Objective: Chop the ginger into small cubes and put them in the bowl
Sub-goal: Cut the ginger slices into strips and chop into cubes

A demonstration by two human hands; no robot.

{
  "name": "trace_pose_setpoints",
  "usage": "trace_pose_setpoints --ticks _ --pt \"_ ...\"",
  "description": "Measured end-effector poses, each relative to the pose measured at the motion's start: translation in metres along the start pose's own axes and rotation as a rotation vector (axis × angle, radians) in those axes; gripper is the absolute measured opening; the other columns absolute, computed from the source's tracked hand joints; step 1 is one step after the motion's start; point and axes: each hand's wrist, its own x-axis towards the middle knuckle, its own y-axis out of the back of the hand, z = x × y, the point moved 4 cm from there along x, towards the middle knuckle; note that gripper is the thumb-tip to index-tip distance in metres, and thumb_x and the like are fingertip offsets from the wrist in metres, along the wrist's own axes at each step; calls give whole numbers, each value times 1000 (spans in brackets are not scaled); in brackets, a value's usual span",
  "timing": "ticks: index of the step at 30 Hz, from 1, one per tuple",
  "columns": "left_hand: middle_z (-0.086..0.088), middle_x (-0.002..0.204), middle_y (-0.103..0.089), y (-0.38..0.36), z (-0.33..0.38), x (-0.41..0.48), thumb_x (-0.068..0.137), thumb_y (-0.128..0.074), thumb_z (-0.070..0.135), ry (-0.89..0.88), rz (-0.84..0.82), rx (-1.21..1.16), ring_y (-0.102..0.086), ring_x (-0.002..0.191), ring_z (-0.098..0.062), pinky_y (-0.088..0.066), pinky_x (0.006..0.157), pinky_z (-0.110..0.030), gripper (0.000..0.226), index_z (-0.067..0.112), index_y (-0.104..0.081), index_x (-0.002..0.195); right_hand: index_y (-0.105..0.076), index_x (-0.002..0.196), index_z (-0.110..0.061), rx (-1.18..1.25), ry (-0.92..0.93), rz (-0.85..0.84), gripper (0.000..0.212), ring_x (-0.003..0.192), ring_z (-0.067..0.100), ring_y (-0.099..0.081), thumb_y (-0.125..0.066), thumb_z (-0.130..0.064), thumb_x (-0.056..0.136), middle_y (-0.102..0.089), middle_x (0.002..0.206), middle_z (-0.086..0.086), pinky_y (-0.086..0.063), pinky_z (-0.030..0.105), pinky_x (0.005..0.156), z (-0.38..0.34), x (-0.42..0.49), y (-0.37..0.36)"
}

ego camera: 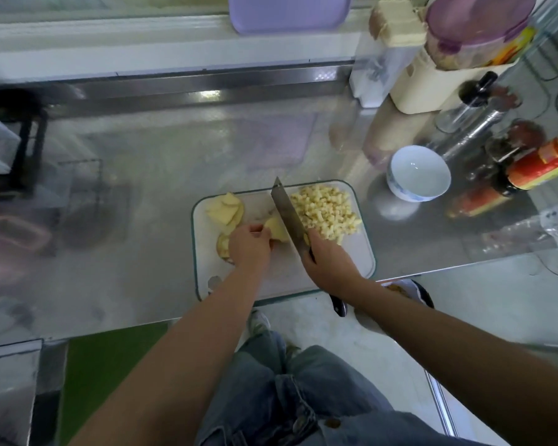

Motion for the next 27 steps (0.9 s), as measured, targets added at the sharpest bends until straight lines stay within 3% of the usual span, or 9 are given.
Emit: trace_pose_setpoints --ticks 2,5,8,11,15,20,27 --pt "-8 92 -72 -1 5 4 92 -60 22 -93 -5 200 -67 86 -26 -54 80 -38 20 10 -71 104 -37 109 -11 -47 -20 -40 18 64 33 -50 -44 -20 94 -46 68 4 -34 33 55 1 1 -5" --pt "-12 86 -69 -1 14 2 92 -57 27 -320 -18 570 -64 79 -28 -43 65 -33 24 7 -69 87 -37 119 -9 -67 -47 -66 31 67 32 -50 -45 -20 92 -47 74 6 -35 33 58 3 5 -8" --pt "-13 110 -54 -3 16 1 81 -69 36 -418 -102 688 -56 94 -29 -46 75 -38 42 6 -57 107 -39 121 -8 -54 -48 -58 33 67 29 -48 -46 -20 91 -48 75 6 -36 33 59 3 6 -8" --pt "-11 117 -44 -8 12 0 71 -75 33 -554 -201 790 -49 105 -28 -47 81 -37 60 10 -49 120 -39 119 -8 -49 -54 -38 31 61 27 -46 -46 -19 91 -45 68 2 -35 32 56 2 5 -9" --pt "-10 112 -47 -7 10 3 74 -74 25 -589 -144 796 -52 103 -27 -44 79 -33 45 11 -55 113 -37 110 -10 -63 -66 -30 22 52 21 -41 -45 -19 91 -40 61 -1 -27 29 46 1 3 -13" --pt "-9 107 -51 -6 12 4 74 -75 34 -633 -120 824 -53 101 -25 -44 77 -31 44 9 -56 106 -34 87 -16 -24 -42 24 13 54 27 -44 -46 -20 92 -43 60 3 -27 31 48 4 4 -2" --pt "-9 109 -52 19 17 4 76 -73 38 -538 56 652 -52 96 -25 -42 78 -31 52 8 -57 115 -43 85 -14 135 49 2 12 49 20 -44 -50 -19 94 -46 56 0 -29 30 48 1 11 7"
